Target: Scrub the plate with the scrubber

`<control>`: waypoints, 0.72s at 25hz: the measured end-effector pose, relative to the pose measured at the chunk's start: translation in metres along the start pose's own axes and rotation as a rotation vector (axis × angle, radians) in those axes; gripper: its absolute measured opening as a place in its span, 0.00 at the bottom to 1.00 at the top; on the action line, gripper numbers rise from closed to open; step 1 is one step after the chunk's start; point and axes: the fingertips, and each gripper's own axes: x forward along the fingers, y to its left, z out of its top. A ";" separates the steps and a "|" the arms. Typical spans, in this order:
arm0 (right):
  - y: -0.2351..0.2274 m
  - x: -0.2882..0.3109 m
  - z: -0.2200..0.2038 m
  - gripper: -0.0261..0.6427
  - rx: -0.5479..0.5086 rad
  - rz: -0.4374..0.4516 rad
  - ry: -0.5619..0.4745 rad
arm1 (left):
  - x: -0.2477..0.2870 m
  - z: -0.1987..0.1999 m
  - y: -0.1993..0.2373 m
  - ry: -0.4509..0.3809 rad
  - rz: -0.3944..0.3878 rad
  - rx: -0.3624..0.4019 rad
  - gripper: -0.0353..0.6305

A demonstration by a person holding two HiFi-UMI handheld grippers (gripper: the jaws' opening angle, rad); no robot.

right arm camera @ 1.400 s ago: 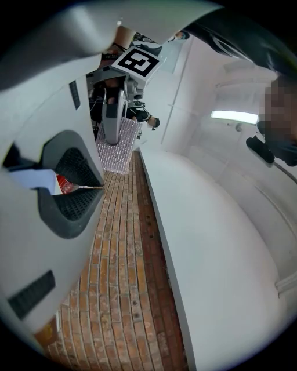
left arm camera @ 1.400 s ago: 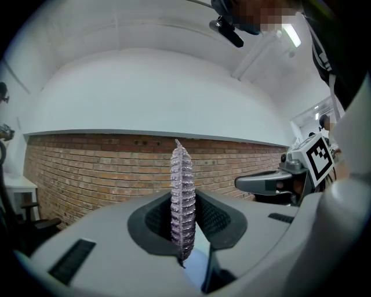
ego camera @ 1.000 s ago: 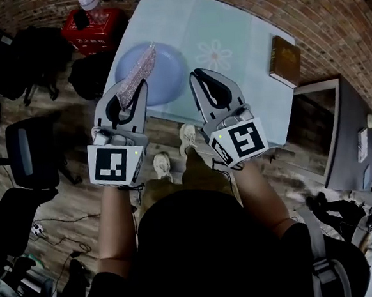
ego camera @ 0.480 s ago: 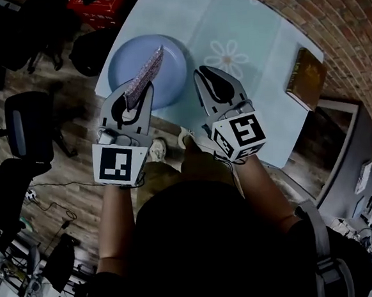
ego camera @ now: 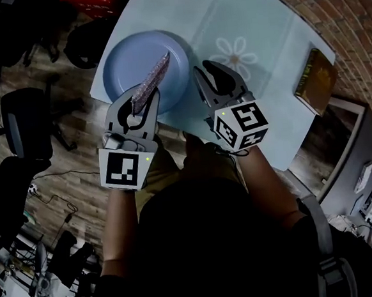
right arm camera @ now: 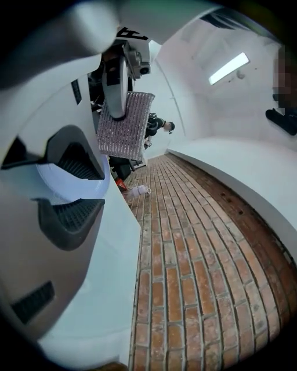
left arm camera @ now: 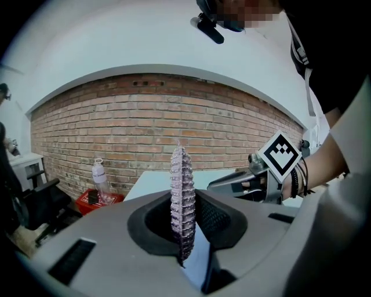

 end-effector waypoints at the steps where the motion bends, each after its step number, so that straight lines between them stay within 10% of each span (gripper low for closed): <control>1: -0.002 0.006 -0.003 0.19 0.007 -0.007 0.009 | 0.005 -0.006 0.003 0.011 -0.018 -0.004 0.17; 18: -0.017 0.060 -0.085 0.20 0.221 -0.178 0.139 | 0.057 -0.079 0.007 0.153 -0.357 0.060 0.17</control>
